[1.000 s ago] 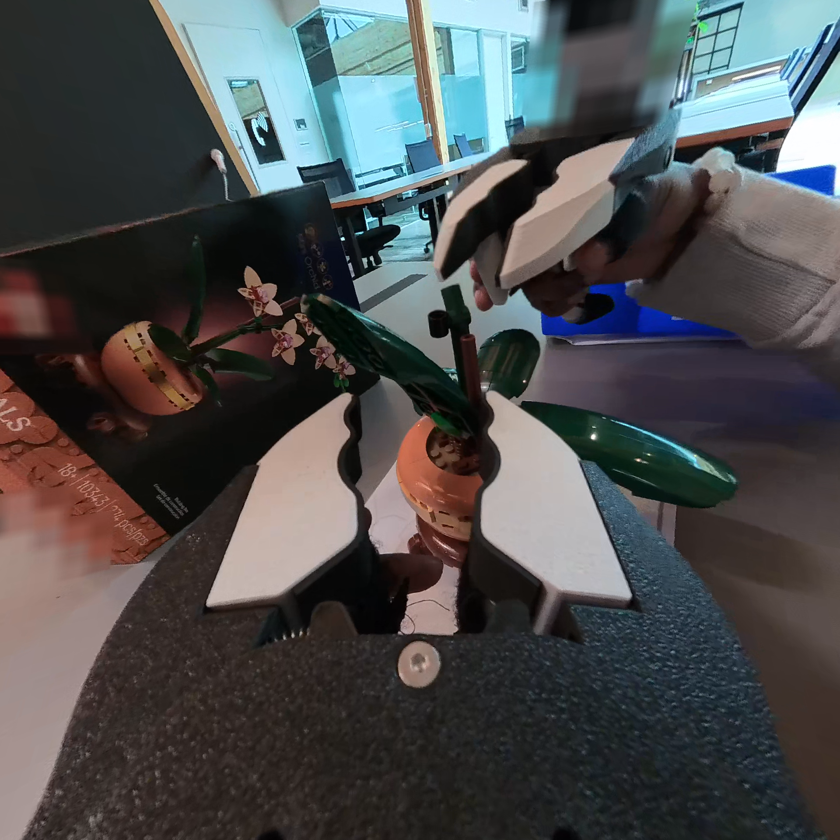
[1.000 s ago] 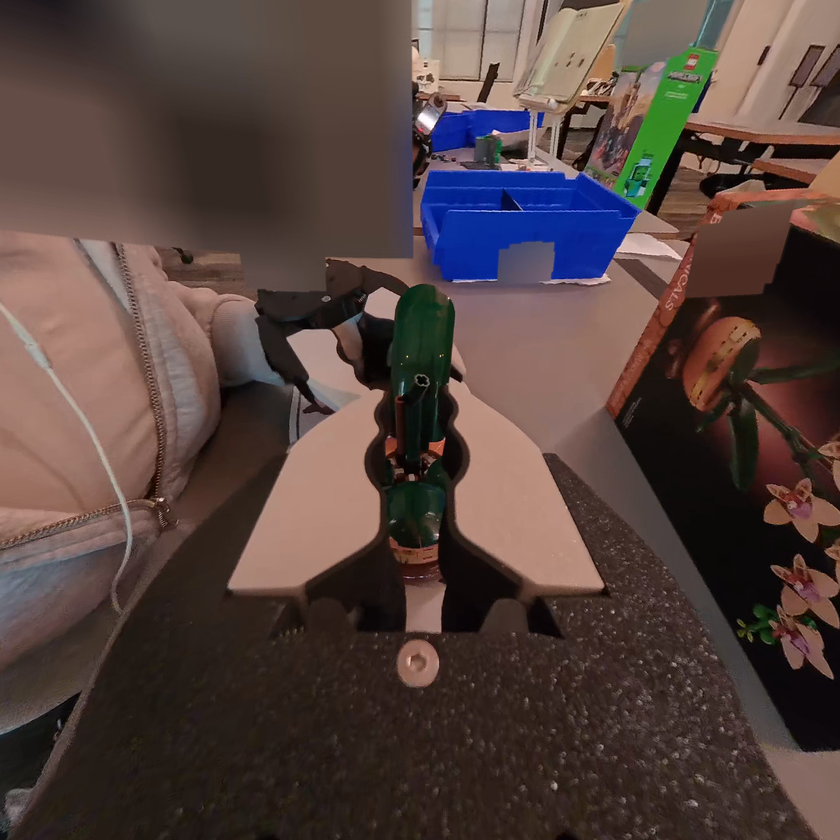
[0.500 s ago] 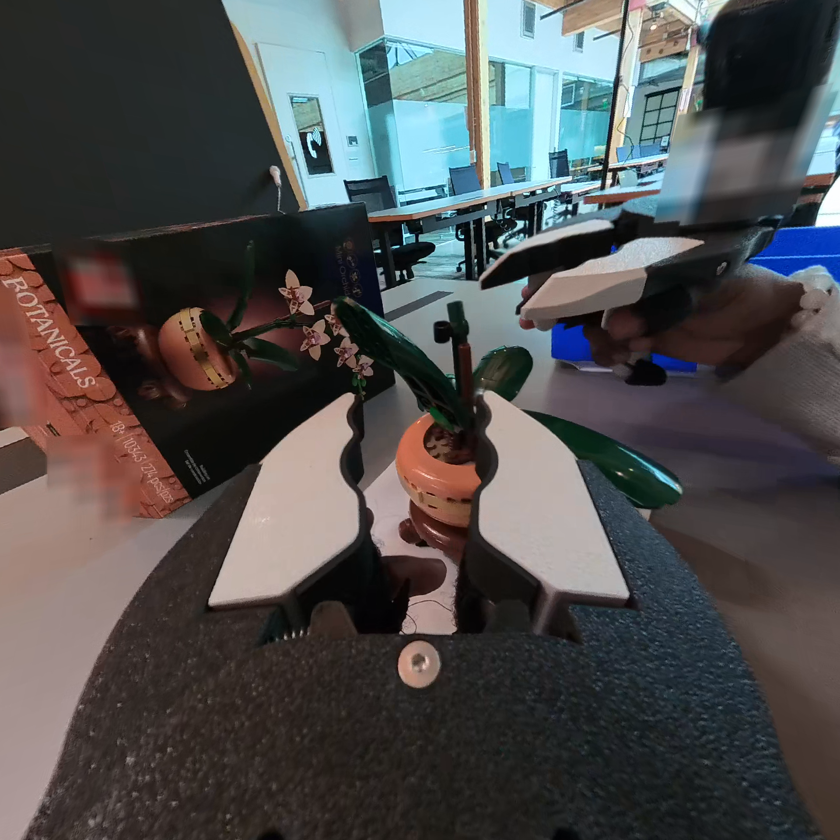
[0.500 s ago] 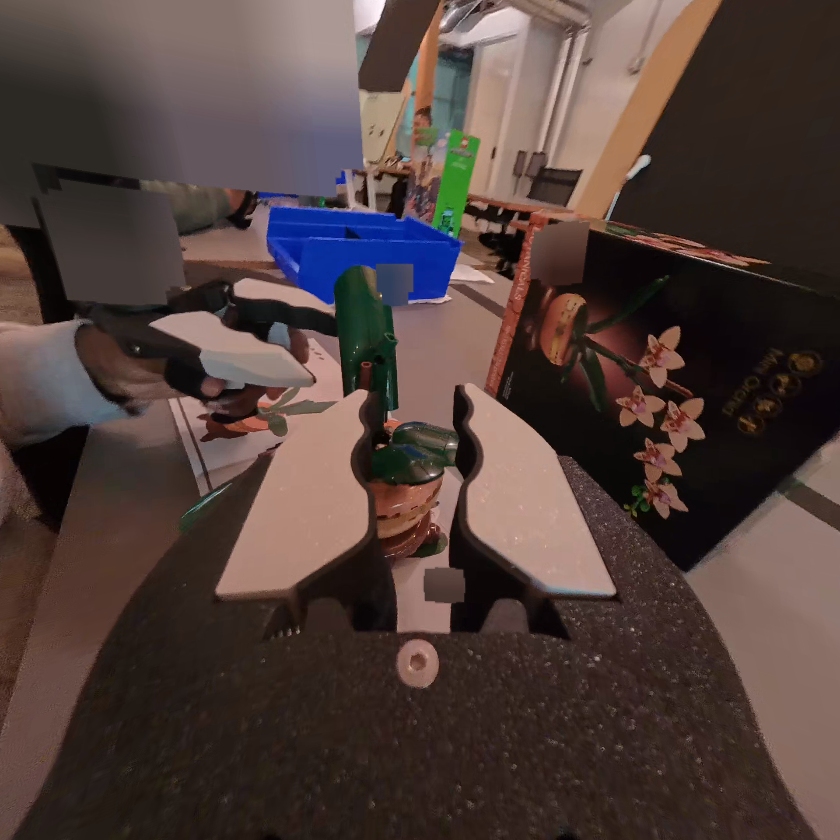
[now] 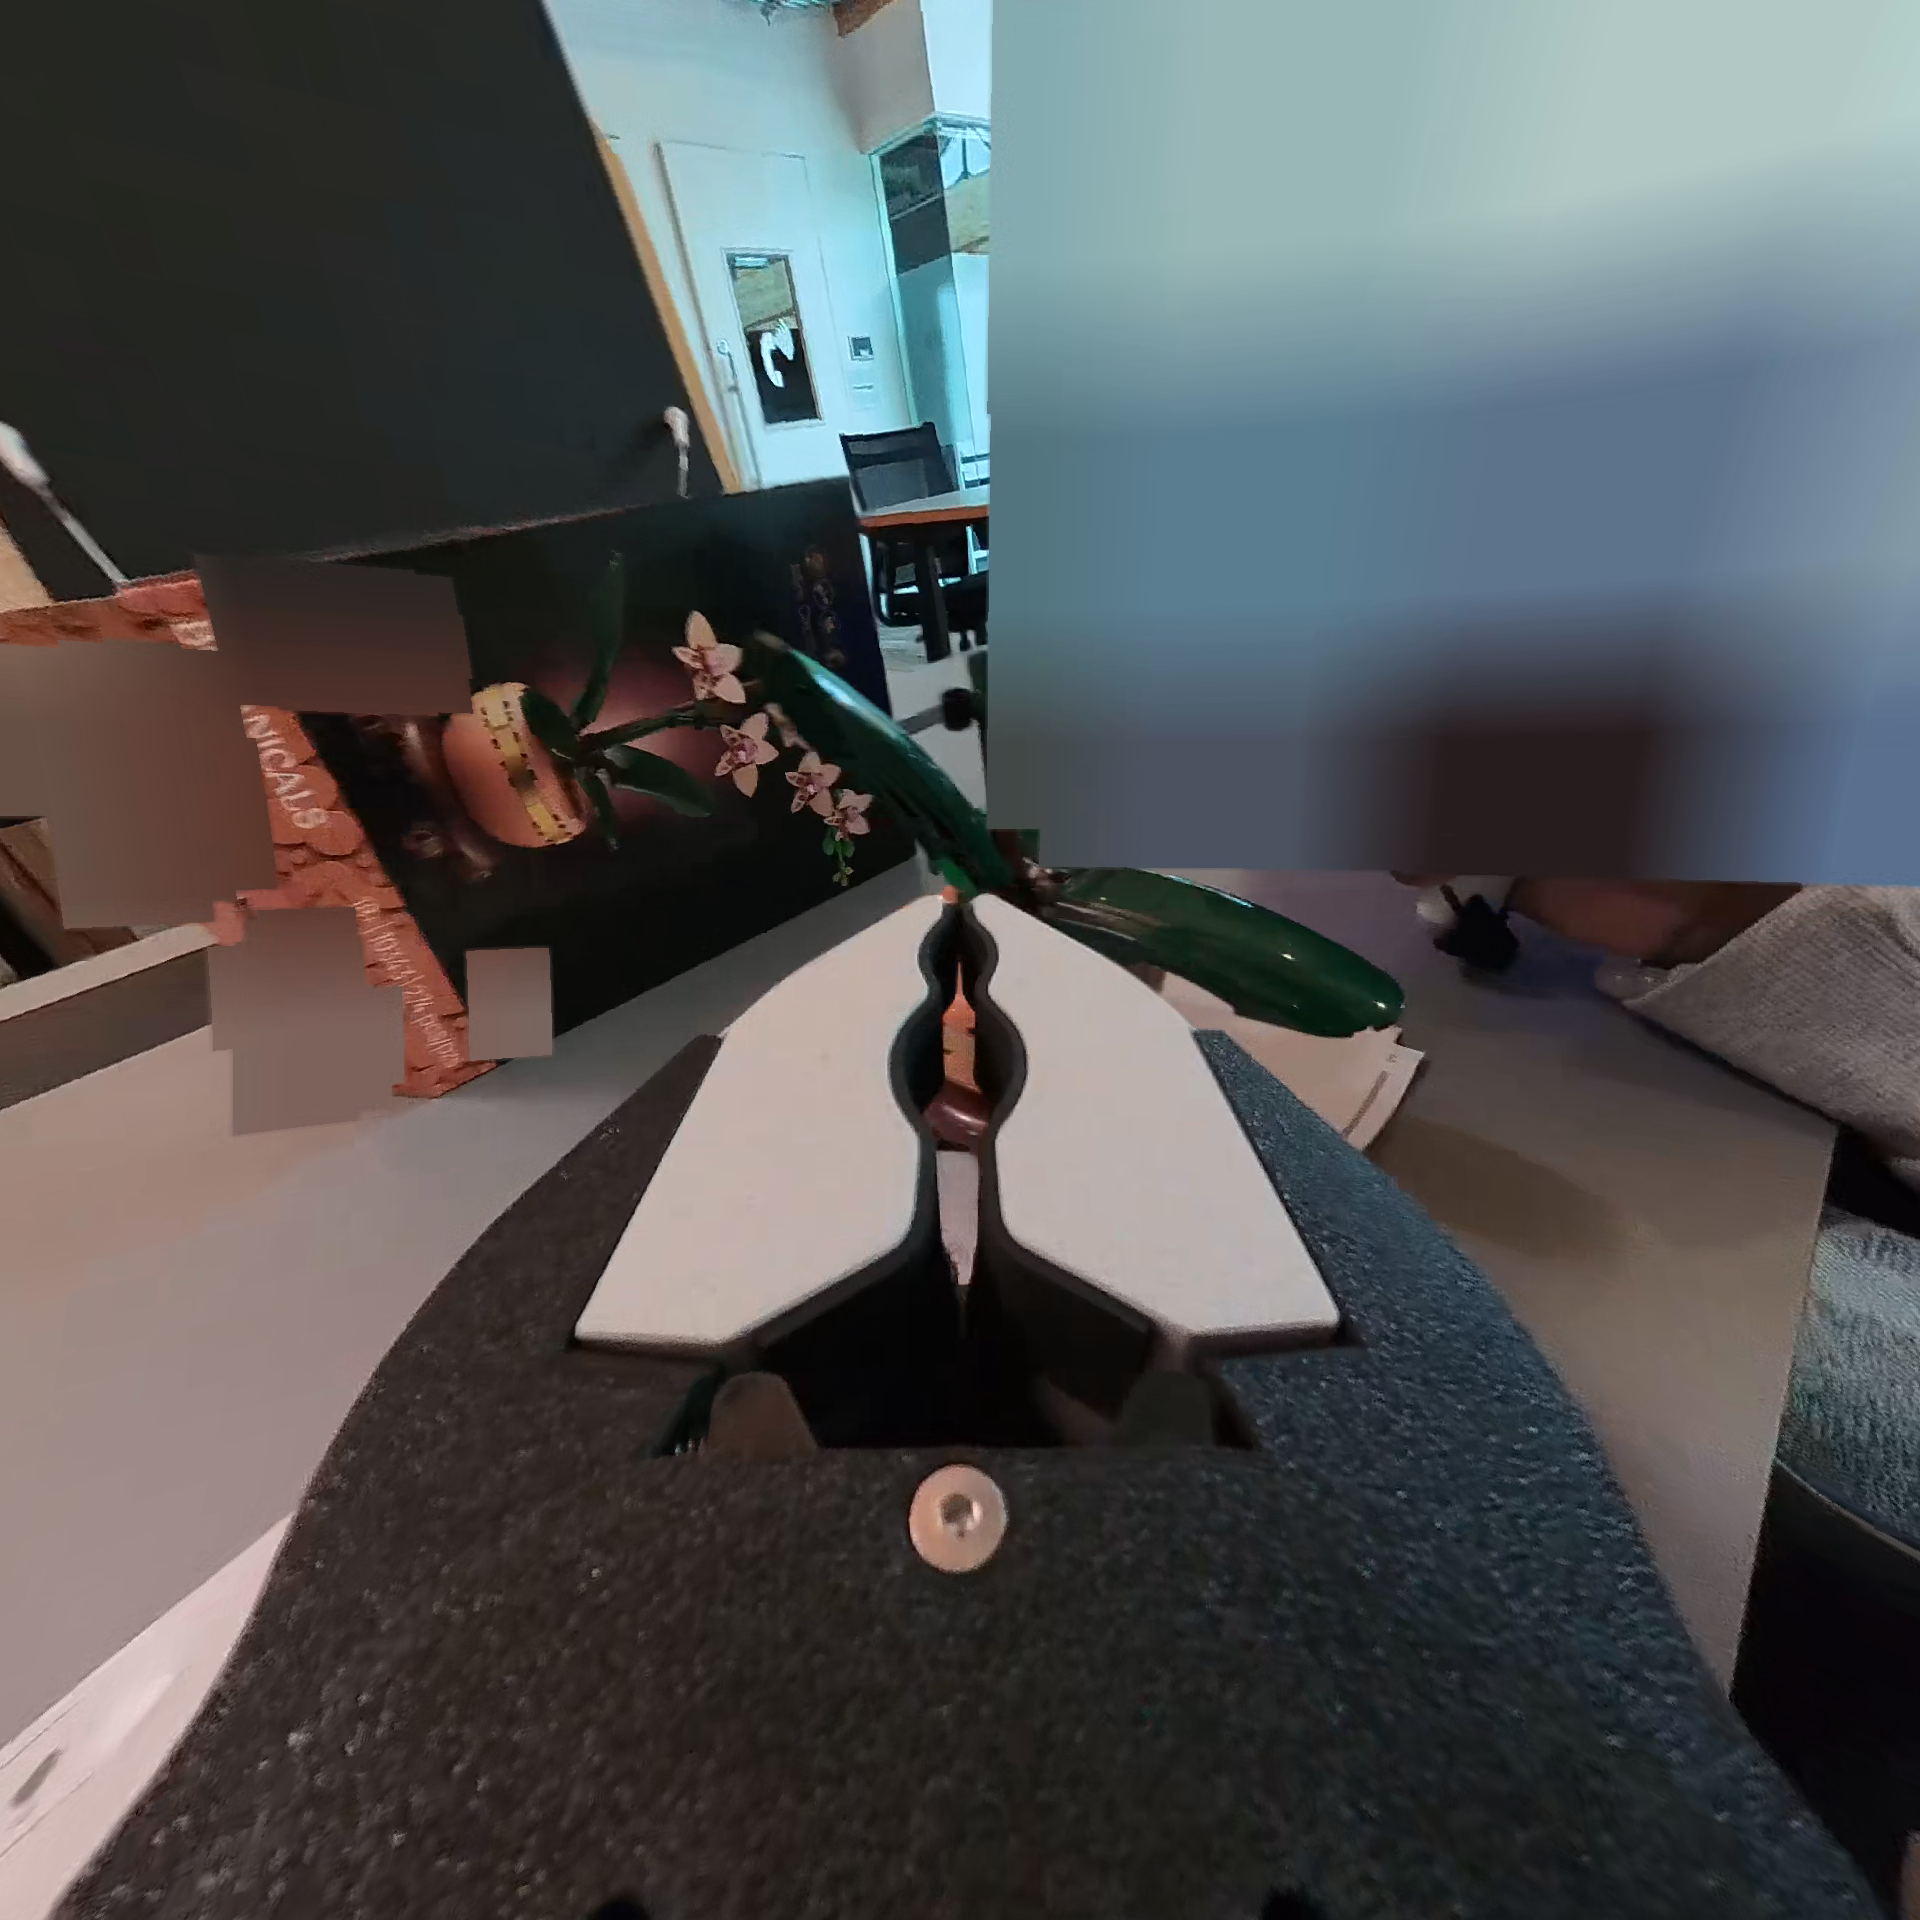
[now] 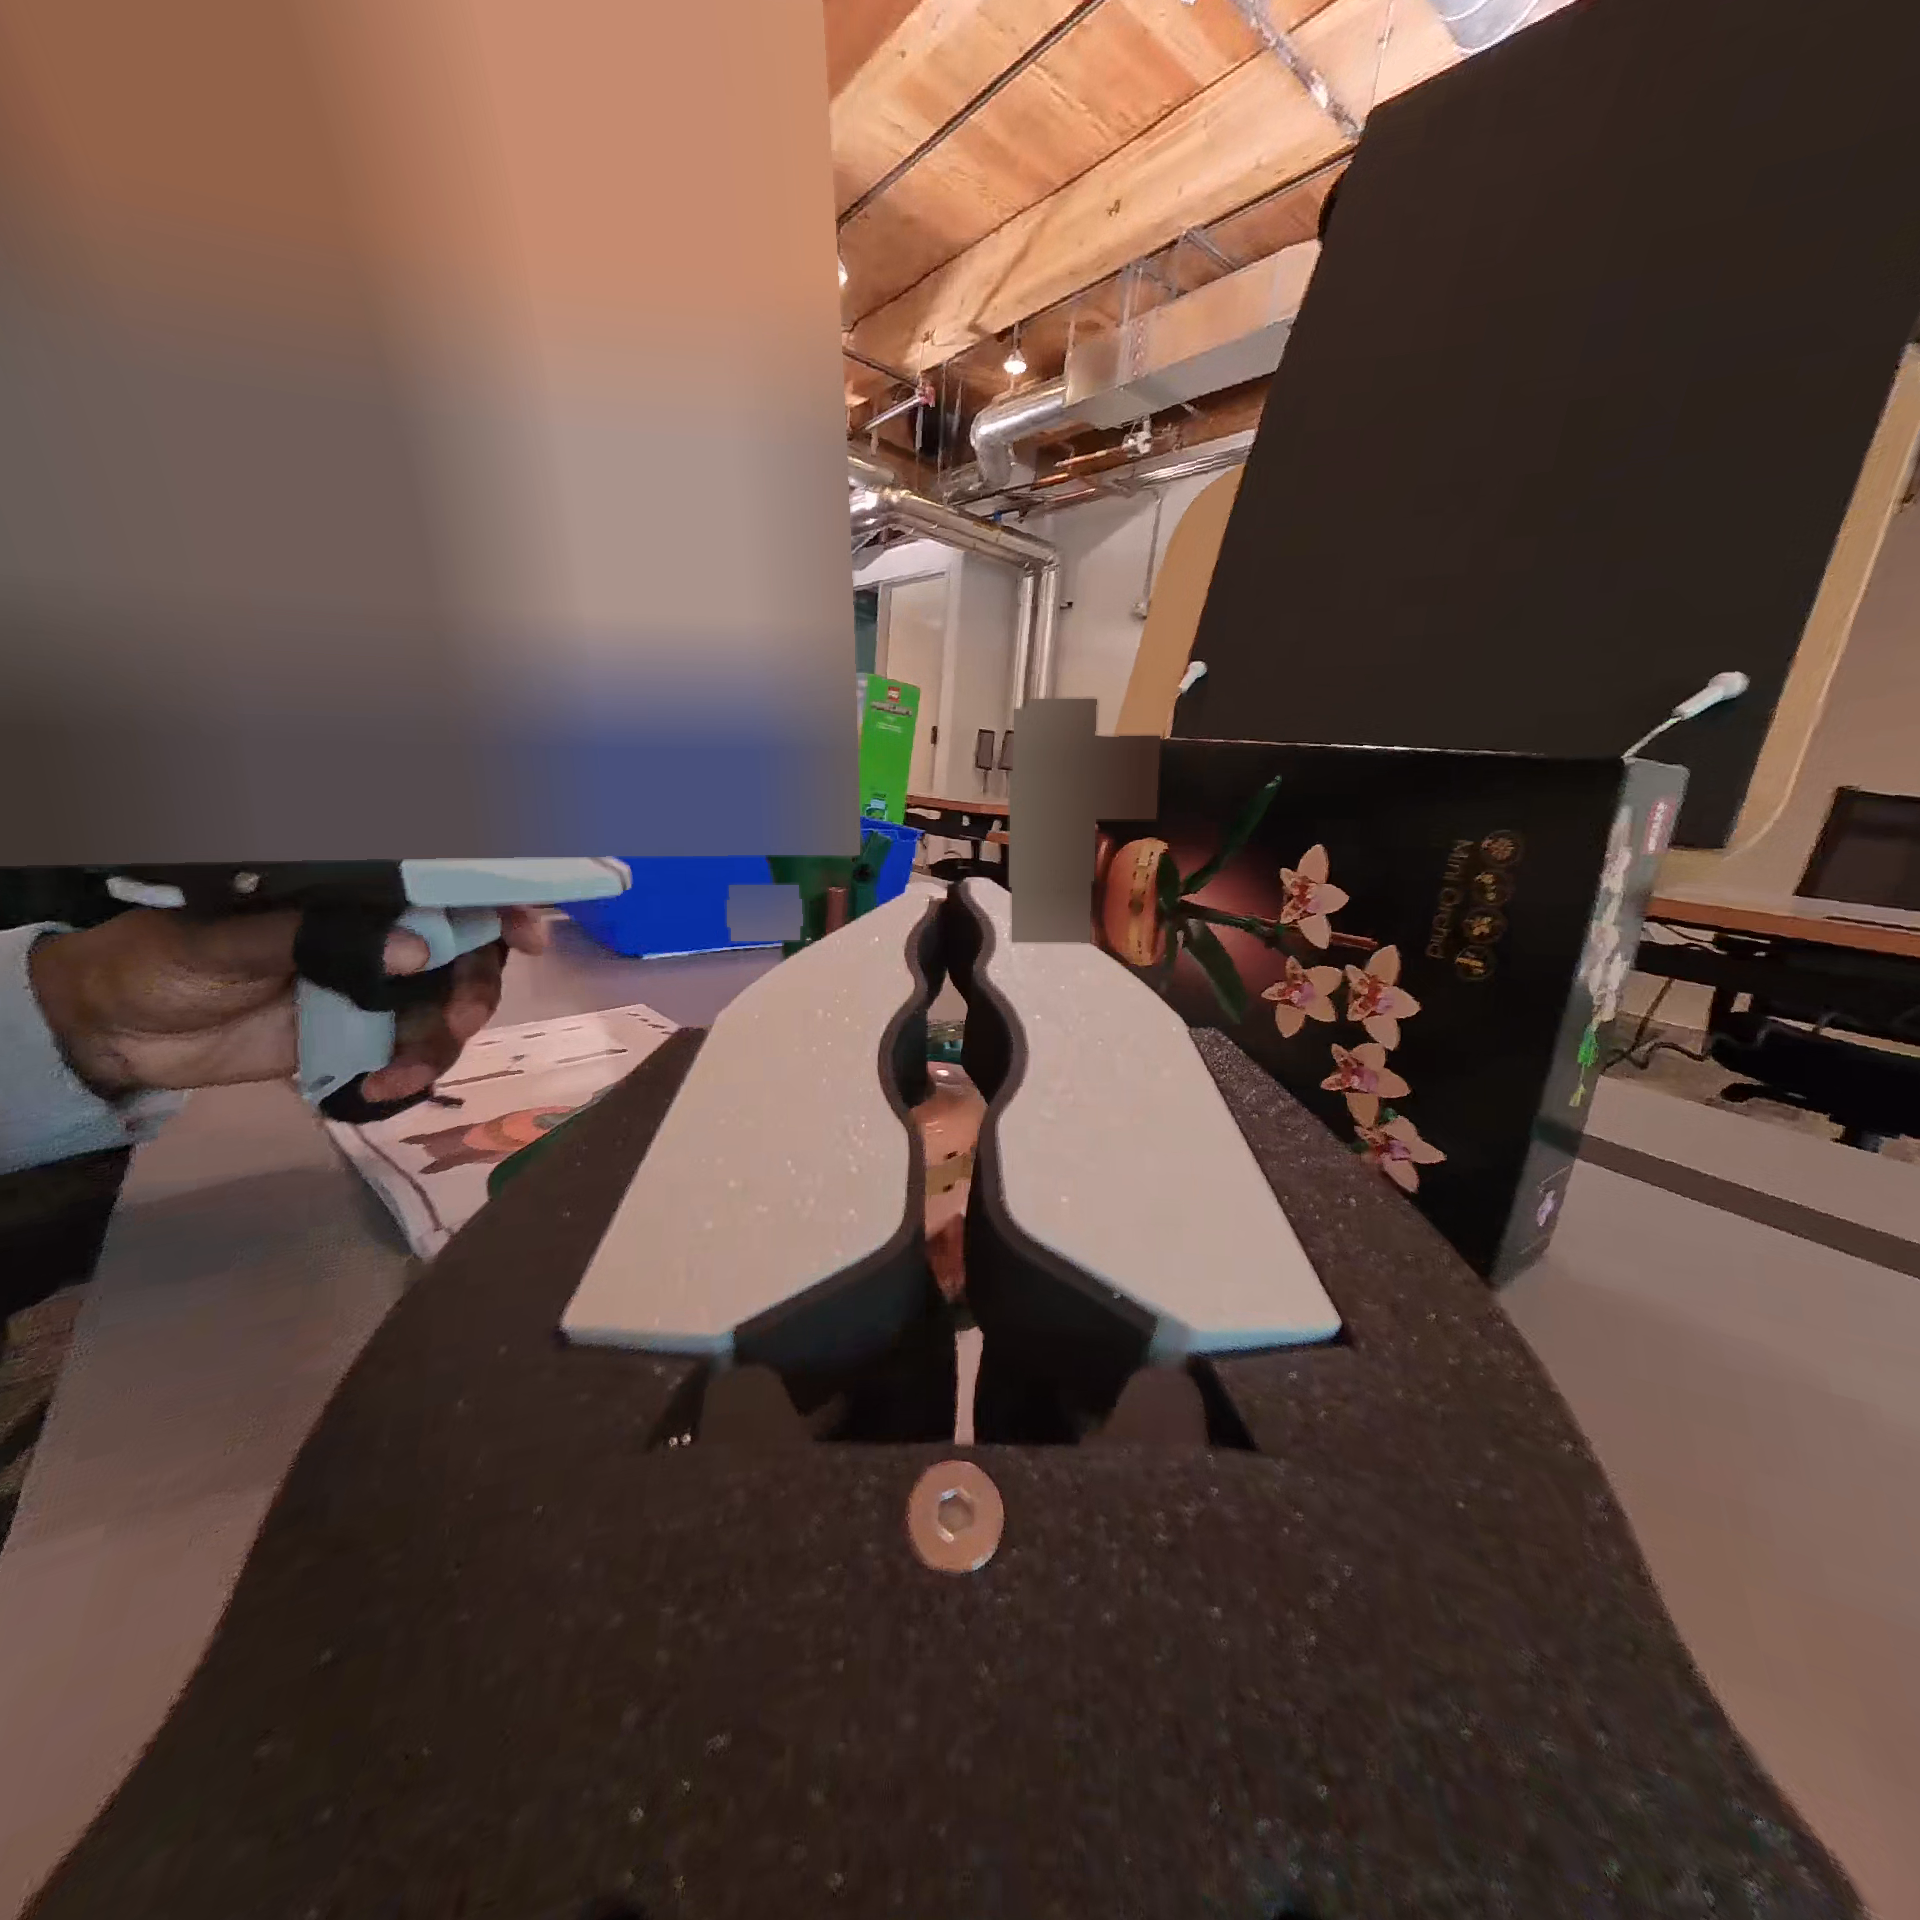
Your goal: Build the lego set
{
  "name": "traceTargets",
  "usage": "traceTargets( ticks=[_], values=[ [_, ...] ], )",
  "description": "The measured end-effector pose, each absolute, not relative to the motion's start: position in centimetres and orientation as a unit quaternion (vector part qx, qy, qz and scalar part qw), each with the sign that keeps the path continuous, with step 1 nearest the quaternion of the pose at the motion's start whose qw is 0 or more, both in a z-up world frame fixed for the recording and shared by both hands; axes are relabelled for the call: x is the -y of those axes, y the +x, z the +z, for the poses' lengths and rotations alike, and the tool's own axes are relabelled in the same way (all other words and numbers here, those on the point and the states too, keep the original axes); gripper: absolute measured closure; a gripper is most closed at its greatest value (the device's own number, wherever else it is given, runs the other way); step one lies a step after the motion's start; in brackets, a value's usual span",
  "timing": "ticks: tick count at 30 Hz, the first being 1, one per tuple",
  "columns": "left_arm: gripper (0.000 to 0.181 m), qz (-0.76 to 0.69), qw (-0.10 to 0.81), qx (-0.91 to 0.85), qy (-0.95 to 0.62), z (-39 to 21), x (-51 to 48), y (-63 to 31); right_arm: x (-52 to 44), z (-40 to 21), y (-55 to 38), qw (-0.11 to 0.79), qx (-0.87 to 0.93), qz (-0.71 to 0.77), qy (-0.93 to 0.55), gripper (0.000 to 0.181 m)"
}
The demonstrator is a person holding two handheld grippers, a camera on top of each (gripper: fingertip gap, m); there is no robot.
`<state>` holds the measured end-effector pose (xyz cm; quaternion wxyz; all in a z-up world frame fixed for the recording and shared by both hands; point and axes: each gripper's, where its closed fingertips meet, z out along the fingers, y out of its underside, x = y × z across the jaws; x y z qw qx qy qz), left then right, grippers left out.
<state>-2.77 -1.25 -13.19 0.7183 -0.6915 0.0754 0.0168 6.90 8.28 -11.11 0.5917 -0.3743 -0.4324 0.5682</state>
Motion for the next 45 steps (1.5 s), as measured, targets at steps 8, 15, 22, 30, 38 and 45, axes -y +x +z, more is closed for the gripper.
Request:
traceTargets(
  ticks=[8, 15, 22, 30, 38, 45],
  values=[
    [0.162, -0.052, 0.773, -0.018, -0.632, -10.3, 4.8, -6.9, -6.9, -12.0, 5.7, 0.574, 0.472, 0.558, -0.368, 0.147],
    [0.072, 0.002, 0.771, 0.003, -0.637, -8.9, 6.8, -11.0, -8.1, -11.0, 6.0, 0.603, 0.421, 0.565, -0.374, 0.093],
    [0.043, 0.091, 0.724, -0.026, -0.683, -11.0, 8.8, -14.2, -8.9, -11.2, 5.8, 0.621, 0.415, 0.539, -0.389, 0.084],
    [0.056, 0.104, 0.71, -0.078, -0.692, -13.3, 10.6, -15.3, -9.2, -11.8, 5.6, 0.636, 0.432, 0.502, -0.396, 0.099],
    [0.076, 0.049, 0.802, -0.048, -0.593, -12.3, 12.5, -15.9, -10.2, -10.4, 7.3, 0.702, 0.398, 0.458, -0.373, 0.141],
    [0.109, 0.108, 0.83, -0.017, -0.547, -11.2, 13.9, -18.2, -11.6, -11.1, 7.0, 0.707, 0.393, 0.426, -0.405, 0.157]
  ],
)
